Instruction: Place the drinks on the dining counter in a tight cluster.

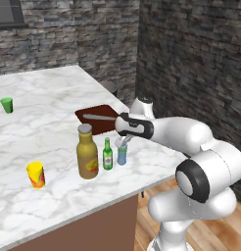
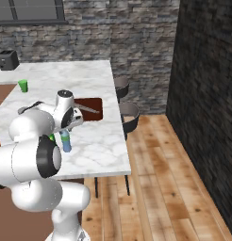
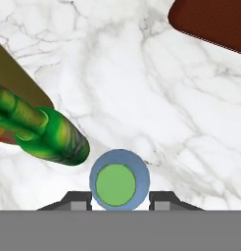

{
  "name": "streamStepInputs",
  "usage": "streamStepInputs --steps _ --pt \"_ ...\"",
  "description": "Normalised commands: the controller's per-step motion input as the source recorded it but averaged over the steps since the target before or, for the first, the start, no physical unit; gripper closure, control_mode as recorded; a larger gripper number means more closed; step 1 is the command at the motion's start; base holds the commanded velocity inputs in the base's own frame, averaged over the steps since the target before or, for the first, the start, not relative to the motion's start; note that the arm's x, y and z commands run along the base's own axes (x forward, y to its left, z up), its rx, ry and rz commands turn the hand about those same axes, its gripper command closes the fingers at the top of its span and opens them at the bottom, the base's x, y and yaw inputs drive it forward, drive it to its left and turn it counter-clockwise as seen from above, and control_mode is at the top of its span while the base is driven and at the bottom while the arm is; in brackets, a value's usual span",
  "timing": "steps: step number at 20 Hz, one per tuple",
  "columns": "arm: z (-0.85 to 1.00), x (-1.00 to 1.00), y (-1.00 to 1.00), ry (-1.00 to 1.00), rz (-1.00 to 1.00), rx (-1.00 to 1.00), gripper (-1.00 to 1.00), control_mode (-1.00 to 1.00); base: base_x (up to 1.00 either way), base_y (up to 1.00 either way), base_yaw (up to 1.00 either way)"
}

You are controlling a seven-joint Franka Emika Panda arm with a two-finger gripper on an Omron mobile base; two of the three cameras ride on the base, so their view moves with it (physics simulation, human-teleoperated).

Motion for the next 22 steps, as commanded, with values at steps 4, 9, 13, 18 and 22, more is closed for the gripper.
streamStepInputs --steps 4,9,13,18,22 --pt "0.0 0.0 0.0 0.0 0.0 0.0 -1.0 -1.0 0.0 0.0 0.0" --pt "-0.02 -0.07 -0.01 -0.01 0.0 0.0 -1.0 -1.0 0.0 0.0 0.0" --pt "0.24 -0.27 -0.12 -0.04 -0.05 0.0 -1.0 -1.0 0.0 0.0 0.0" --pt "0.72 -0.36 -0.5 0.2 -0.13 0.0 -1.0 -1.0 0.0 0.0 0.0" --pt "0.96 -0.49 -0.33 0.35 -0.17 0.0 -1.0 -1.0 0.0 0.0 0.0"
